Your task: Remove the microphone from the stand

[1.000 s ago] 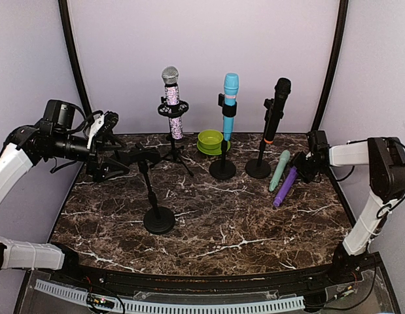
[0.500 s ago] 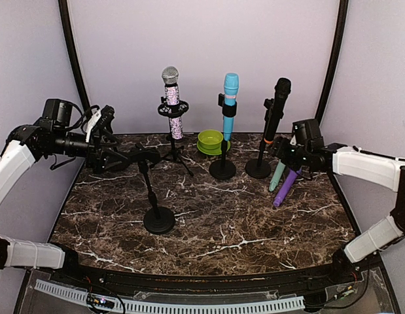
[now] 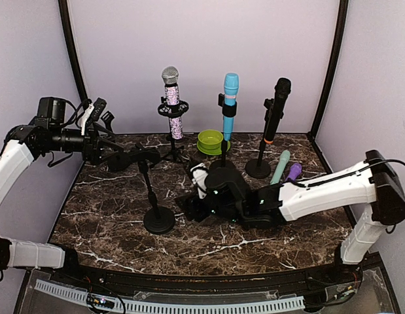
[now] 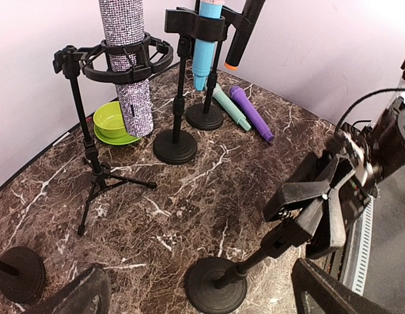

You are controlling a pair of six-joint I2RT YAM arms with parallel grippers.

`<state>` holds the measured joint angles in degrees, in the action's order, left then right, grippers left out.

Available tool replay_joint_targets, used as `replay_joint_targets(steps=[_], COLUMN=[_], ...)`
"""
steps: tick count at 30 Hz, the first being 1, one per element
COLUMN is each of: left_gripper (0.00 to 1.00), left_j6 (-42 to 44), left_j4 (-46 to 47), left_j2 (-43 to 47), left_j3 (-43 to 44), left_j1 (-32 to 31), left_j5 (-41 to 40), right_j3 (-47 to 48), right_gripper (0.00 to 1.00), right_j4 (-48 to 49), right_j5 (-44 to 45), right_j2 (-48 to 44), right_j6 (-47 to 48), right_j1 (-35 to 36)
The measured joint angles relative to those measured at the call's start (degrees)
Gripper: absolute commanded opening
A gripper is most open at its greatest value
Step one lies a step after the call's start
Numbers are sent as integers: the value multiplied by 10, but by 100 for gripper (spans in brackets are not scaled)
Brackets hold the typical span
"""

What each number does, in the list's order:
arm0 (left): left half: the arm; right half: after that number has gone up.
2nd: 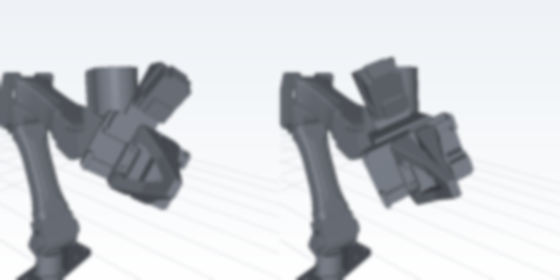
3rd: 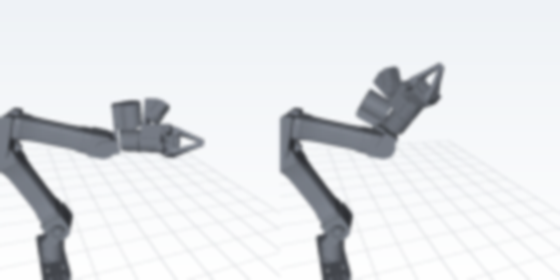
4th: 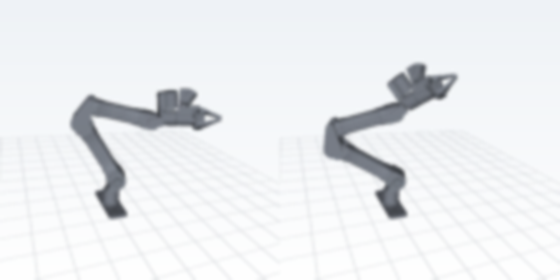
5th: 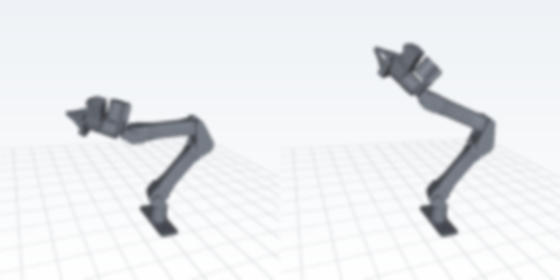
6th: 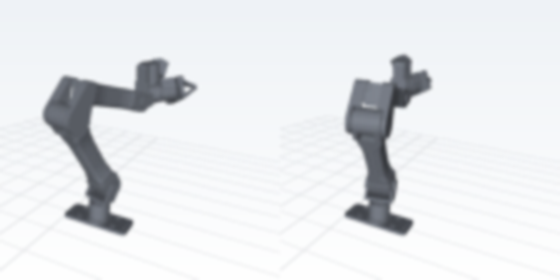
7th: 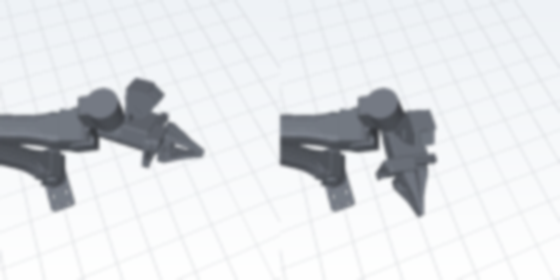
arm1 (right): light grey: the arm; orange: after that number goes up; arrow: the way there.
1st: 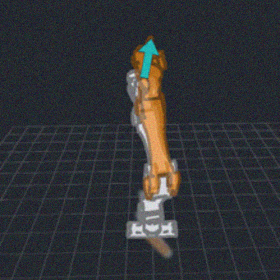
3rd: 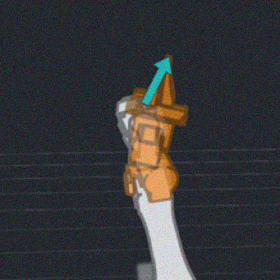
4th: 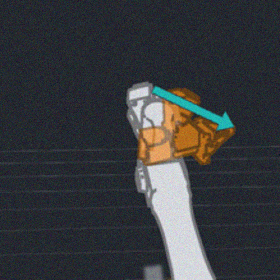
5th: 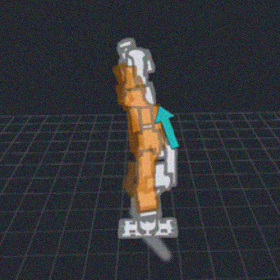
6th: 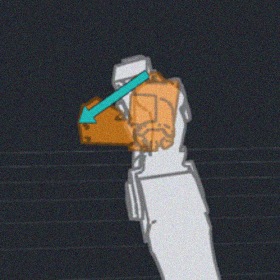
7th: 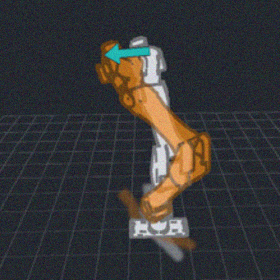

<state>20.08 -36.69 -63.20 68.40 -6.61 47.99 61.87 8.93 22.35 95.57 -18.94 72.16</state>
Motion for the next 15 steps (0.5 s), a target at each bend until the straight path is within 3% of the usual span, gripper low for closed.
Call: replay_joint_targets(steps=[9, 15], left_gripper=[99, 99], left_j6=[0, 0], left_j4=[2, 3], left_j2=[10, 14], left_j3=[-6, -13], left_j1=[6, 7], left_j5=[0, 0], right_j3=[96, 184], right_gripper=[73, 65], right_j4=[99, 125], right_j5=[4, 15], right_j2=[154, 217], right_j6=[100, 117], right_j1=[42, 42])
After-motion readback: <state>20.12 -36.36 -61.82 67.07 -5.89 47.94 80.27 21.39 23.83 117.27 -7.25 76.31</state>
